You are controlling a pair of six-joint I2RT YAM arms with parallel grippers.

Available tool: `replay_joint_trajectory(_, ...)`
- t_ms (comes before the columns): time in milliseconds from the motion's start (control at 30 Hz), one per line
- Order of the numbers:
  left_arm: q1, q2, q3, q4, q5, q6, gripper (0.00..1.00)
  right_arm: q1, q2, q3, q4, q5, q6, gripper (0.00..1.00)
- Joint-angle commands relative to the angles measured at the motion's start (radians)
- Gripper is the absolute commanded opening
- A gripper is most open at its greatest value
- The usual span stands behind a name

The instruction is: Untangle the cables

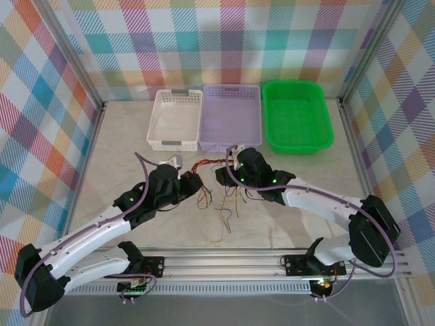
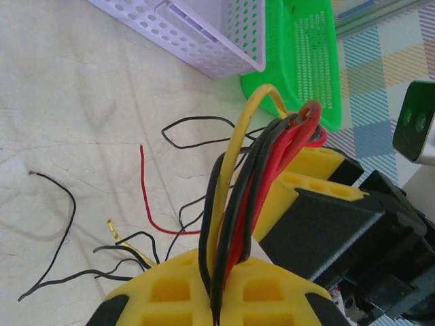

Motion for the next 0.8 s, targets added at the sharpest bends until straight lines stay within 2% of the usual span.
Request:
replay_joint_trajectory(0, -0.008, -0.015, -0.015, 0.079, 0.036, -0.018, 0.00, 0.007, 0.023, 0.057, 0.062, 0.059, -0.015, 0.49)
replay_joint_trajectory(133, -0.018, -0.015, -0.017, 0.097, 0.051, -0.018, 0.00, 0.007, 0.030, 0.059, 0.095, 0.104, -0.010, 0.44)
replay_joint_trajectory(200, -0.024, -0.018, -0.019, 0.105, 0.055, -0.018, 0.00, 0.007, 0.029, 0.055, 0.115, 0.118, -0.010, 0.37)
replay_joint_trajectory(367, -0.028, -0.048, -0.023, 0.080, 0.039, -0.012, 0.00, 0.007, 0.013, 0.047, 0.086, 0.156, -0.027, 0.13)
replay_joint_trajectory(500, -0.027, -0.089, -0.007, 0.016, -0.001, 0.013, 0.00, 0.007, -0.044, 0.005, 0.049, 0.200, -0.047, 0.00)
replay_joint_trajectory(767, -0.026, -0.116, 0.068, -0.161, -0.107, 0.063, 0.00, -0.003, -0.198, -0.105, -0.051, 0.231, -0.076, 0.00)
